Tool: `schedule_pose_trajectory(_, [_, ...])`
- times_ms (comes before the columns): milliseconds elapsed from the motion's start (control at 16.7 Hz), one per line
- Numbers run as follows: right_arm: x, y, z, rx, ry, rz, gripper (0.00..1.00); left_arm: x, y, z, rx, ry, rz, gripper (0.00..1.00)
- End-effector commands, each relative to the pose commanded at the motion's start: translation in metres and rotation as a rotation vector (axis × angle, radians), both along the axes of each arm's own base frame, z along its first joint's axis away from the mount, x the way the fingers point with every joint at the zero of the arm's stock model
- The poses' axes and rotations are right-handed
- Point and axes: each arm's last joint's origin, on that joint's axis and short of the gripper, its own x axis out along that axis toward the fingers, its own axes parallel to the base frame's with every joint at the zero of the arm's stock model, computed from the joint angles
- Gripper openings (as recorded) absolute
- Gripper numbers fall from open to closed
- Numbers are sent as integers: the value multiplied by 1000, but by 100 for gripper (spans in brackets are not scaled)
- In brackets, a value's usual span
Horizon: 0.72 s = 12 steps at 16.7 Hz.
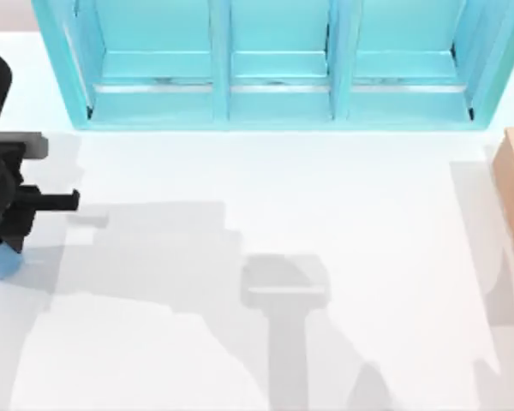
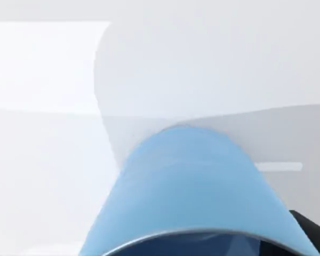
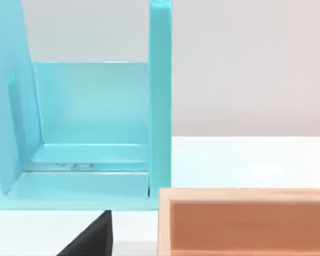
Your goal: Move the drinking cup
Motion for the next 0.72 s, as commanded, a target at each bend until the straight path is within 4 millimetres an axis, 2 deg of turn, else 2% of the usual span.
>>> schedule_pose_trajectory(120, [0,0,0,0,0,0,100,11,32,9,0,5,1,0])
schedule_pose_trajectory(240, [0,0,0,0,0,0,100,18,74,19,0,14,1,0])
schedule_pose_trajectory(480, [0,0,0,0,0,0,100,9,166,42,-3,23,0,0])
schedule_pose_trajectory(600, [0,0,0,0,0,0,100,0,198,55,2,11,0,0])
schedule_pose_trajectory(720, [0,0,0,0,0,0,100,-5,212,63,7,0,0,0])
